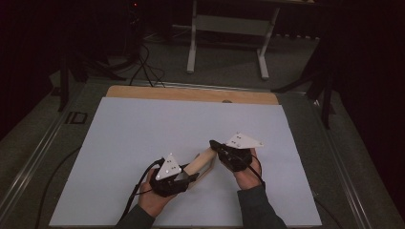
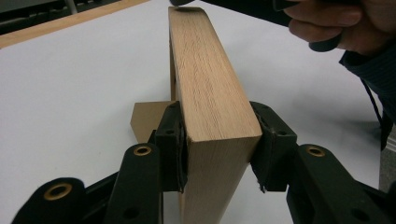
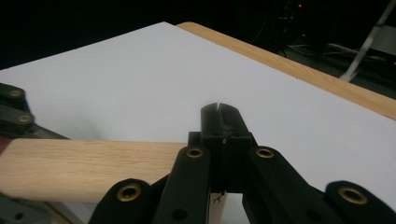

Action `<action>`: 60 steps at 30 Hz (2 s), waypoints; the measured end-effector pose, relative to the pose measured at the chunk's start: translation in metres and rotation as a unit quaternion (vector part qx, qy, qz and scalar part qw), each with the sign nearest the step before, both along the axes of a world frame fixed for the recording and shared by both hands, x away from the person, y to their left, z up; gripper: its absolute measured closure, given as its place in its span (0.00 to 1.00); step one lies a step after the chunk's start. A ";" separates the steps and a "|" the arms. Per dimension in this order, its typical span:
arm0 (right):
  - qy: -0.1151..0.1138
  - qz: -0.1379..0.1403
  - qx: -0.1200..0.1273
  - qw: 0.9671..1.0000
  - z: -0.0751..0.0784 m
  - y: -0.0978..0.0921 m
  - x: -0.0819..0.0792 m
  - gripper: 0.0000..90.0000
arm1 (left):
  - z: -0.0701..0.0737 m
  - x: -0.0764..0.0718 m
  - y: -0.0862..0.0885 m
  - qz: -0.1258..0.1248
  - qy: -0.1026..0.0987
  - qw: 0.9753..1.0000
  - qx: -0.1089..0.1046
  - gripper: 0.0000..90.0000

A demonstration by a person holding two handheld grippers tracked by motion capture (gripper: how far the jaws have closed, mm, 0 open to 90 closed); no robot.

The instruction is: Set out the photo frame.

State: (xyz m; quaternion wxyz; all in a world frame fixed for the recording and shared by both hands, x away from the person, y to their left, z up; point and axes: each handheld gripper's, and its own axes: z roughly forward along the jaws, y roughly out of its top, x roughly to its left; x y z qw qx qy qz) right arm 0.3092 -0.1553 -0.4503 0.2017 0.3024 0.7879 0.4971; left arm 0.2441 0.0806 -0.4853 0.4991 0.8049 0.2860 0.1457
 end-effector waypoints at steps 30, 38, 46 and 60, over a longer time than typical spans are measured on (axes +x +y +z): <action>0.004 -0.007 0.000 1.000 -0.005 0.002 0.002 1.00 | -0.001 0.001 0.003 0.025 0.007 1.000 0.004 0.62; 0.006 -0.011 -0.003 1.000 -0.004 0.000 0.000 1.00 | -0.002 0.004 0.006 0.046 0.004 0.999 0.013 0.59; 0.006 -0.019 -0.006 1.000 -0.003 -0.003 -0.005 1.00 | -0.003 0.008 0.009 0.068 0.010 0.998 0.016 0.57; 0.007 -0.018 -0.017 1.000 -0.001 -0.006 -0.012 1.00 | -0.005 0.013 0.013 0.086 0.019 0.996 0.011 0.58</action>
